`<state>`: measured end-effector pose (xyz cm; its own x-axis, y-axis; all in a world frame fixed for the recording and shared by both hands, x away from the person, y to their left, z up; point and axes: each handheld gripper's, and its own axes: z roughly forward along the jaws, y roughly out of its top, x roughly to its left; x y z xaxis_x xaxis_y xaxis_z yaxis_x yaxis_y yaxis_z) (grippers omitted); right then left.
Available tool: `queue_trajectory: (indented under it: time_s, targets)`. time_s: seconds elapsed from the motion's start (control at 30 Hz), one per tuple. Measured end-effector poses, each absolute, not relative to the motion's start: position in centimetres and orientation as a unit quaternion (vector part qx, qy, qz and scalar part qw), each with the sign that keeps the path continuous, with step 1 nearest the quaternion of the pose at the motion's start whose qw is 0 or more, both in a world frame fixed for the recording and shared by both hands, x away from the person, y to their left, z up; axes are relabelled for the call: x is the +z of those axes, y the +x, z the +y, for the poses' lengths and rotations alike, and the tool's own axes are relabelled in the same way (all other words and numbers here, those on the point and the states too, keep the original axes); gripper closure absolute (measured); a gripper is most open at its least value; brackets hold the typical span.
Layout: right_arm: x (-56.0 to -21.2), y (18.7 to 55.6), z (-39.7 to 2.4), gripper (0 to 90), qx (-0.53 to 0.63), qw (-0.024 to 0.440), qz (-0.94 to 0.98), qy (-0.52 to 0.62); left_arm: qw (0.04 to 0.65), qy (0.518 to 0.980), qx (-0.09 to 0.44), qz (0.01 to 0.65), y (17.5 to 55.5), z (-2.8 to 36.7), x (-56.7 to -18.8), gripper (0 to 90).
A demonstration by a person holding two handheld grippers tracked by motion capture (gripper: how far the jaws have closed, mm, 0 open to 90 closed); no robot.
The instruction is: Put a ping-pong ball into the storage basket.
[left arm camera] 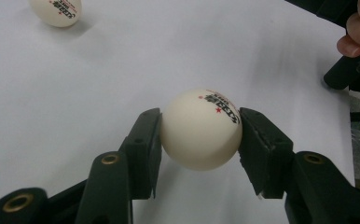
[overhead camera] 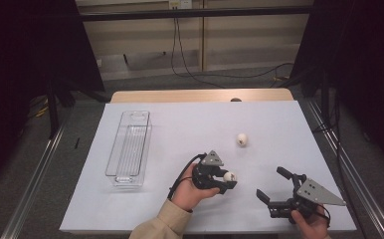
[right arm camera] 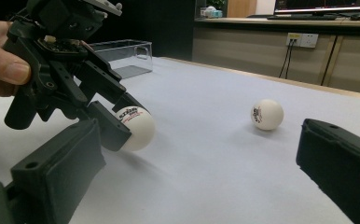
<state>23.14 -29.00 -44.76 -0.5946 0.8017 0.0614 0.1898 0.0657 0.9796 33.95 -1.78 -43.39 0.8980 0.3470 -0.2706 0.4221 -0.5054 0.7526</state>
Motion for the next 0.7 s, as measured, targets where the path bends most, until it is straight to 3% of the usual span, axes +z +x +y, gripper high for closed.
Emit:
queue_trajectory:
  time_s: [0.7]
  targets:
    - [-44.7, 23.1, -28.9, 0.0, 0.579, 0.264, 0.680, 0.364, 0.451, 0.858, -0.035, 0.244, 34.8, 0.2, -42.4, 51.0]
